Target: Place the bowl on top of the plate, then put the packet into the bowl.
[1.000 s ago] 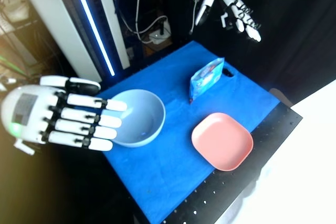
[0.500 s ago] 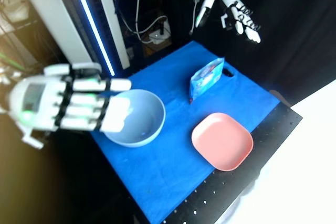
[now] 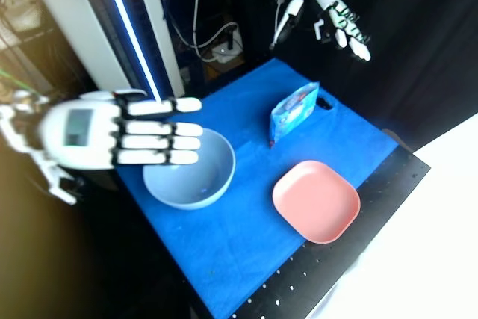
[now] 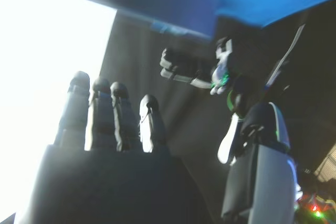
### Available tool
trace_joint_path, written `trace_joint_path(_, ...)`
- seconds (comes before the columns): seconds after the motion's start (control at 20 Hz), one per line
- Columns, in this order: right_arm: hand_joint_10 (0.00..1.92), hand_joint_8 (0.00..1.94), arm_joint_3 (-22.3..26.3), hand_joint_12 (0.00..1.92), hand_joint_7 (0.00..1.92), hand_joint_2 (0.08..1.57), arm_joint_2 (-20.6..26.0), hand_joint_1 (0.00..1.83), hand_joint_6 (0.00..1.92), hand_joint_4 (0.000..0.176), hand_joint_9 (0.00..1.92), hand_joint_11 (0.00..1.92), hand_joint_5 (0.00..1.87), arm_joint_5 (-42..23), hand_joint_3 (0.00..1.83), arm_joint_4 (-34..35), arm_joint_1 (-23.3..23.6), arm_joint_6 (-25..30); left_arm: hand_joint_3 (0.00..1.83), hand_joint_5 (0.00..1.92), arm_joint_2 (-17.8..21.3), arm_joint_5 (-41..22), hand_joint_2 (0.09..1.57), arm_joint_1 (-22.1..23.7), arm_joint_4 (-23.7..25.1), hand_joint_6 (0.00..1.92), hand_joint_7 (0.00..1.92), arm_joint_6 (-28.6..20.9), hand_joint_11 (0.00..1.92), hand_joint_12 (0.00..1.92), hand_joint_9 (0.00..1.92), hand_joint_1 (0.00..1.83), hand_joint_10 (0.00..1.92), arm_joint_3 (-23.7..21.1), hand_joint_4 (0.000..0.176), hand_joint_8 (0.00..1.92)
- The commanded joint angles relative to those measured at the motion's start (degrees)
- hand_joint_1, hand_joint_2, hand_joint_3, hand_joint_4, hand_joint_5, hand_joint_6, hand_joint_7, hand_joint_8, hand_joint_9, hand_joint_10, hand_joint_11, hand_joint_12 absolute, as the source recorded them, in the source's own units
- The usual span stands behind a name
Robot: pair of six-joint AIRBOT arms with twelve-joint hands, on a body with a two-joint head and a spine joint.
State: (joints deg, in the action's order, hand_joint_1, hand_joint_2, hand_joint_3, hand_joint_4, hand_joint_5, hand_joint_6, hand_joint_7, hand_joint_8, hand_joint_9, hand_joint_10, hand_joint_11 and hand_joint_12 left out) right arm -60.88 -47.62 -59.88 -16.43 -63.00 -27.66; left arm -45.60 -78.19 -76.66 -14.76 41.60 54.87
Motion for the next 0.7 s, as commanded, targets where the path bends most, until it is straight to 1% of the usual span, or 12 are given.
trace_joint_path(0.0, 0.0, 0.0, -0.4, 0.0, 0.0, 0.91, 0.0, 0.39, 0.0, 0.176, 0.0, 0.0, 0.0, -3.5, 0.02, 1.3, 1.2, 0.5, 0.0, 0.0, -0.2, -7.2, 0.81, 0.5, -0.6, 0.0, 0.0, -0.4, 0.0, 0.0, 0.0, 0.57, 0.0, 0.2, 0.176, 0.0)
trace_joint_path(0.15, 0.0, 0.0, -1.5, 0.0, 0.0, 0.91, -0.2, 0.38, 0.0, 0.175, 0.0, 0.0, 0.0, -0.5, 0.01, -1.5, 1.7, 2.6, 0.0, 0.0, -0.2, -6.9, 0.82, 0.6, -0.6, 0.0, 0.0, -0.4, 0.0, 0.0, 0.0, 0.56, 0.0, 0.2, 0.176, 0.0)
trace_joint_path(0.2, 0.0, 0.0, -1.8, 0.01, 0.0, 0.91, -0.2, 0.37, 0.0, 0.144, 0.0, 0.03, 0.0, 0.3, 0.01, -1.9, 1.8, 2.9, 0.0, 0.0, -0.3, -6.9, 0.82, 0.7, -0.5, 0.0, 0.0, -0.4, 0.0, 0.0, 0.0, 0.56, 0.0, 0.2, 0.176, 0.0)
trace_joint_path(0.25, 0.0, 0.0, -2.1, 0.01, 0.0, 0.91, -0.3, 0.39, 0.0, 0.122, 0.0, 0.02, 0.0, 1.6, 0.01, -2.5, 2.0, 3.0, 0.0, 0.0, -0.3, -6.9, 0.82, 0.7, -0.5, 0.0, 0.0, -0.4, 0.0, 0.0, 0.0, 0.55, 0.0, 0.3, 0.176, 0.0)
trace_joint_path(0.3, 0.0, 0.0, -2.4, 0.02, 0.0, 0.91, -0.4, 0.4, 0.0, 0.11, 0.0, 0.03, 0.0, 2.7, 0.01, -3.1, 2.5, 3.0, 0.0, 0.0, -0.4, -6.9, 0.83, 0.7, -0.5, 0.0, 0.0, -0.4, 0.0, 0.0, 0.0, 0.53, 0.0, 0.3, 0.176, 0.0)
trace_joint_path(0.4, 0.0, 0.0, -3.2, 0.02, 0.0, 0.91, -1.1, 0.45, 0.0, 0.103, 0.01, 0.04, 0.0, 6.1, 0.0, -5.6, 5.1, 3.0, 0.0, 0.0, -0.4, -7.1, 0.83, 0.7, -0.6, 0.0, 0.0, -0.4, 0.0, 0.0, 0.0, 0.57, 0.0, 0.2, 0.176, 0.0)
trace_joint_path(0.45, 0.01, 0.0, -3.9, 0.03, 0.0, 0.88, -2.1, 0.55, 0.0, 0.112, 0.02, 0.06, 0.0, 8.8, 0.0, -8.0, 7.3, 3.0, 0.0, 0.01, -0.4, -7.3, 0.83, 0.6, -0.6, 0.0, 0.0, -0.5, 0.0, 0.0, 0.0, 0.58, 0.0, 0.1, 0.176, 0.0)
trace_joint_path(0.5, 0.01, 0.0, -4.4, 0.04, 0.0, 0.88, -2.7, 0.6, 0.01, 0.127, 0.04, 0.1, 0.02, 10.4, 0.0, -9.4, 8.4, 3.0, 0.0, 0.01, -0.5, -7.3, 0.83, 0.6, -0.6, 0.0, 0.0, -0.5, 0.0, 0.0, 0.0, 0.56, 0.0, 0.1, 0.176, 0.0)
trace_joint_path(0.55, 0.02, 0.0, -4.9, 0.05, 0.01, 0.88, -3.4, 0.57, 0.01, 0.123, 0.06, 0.12, 0.03, 11.7, 0.0, -10.8, 9.4, 3.0, 0.0, 0.01, -0.5, -7.3, 0.84, 0.6, -0.6, 0.0, 0.0, -0.5, 0.0, 0.0, 0.0, 0.58, 0.0, 0.1, 0.176, 0.0)
trace_joint_path(0.6, 0.02, 0.01, -5.4, 0.06, 0.02, 0.89, -4.2, 0.57, 0.01, 0.125, 0.06, 0.12, 0.03, 13.2, 0.0, -12.6, 10.7, 3.0, 0.0, 0.01, -0.6, -7.3, 0.84, 0.6, -0.6, 0.0, 0.0, -0.5, 0.0, 0.0, 0.0, 0.57, 0.0, 0.2, 0.176, 0.0)
trace_joint_path(0.65, 0.03, 0.01, -5.6, 0.07, 0.03, 0.92, -4.5, 0.55, 0.02, 0.104, 0.09, 0.15, 0.05, 14.1, 0.01, -13.5, 11.3, 3.0, 0.0, 0.0, -0.6, -7.4, 0.83, 0.6, -0.6, 0.0, 0.0, -0.6, 0.0, 0.0, 0.0, 0.57, 0.0, 0.2, 0.176, 0.0)
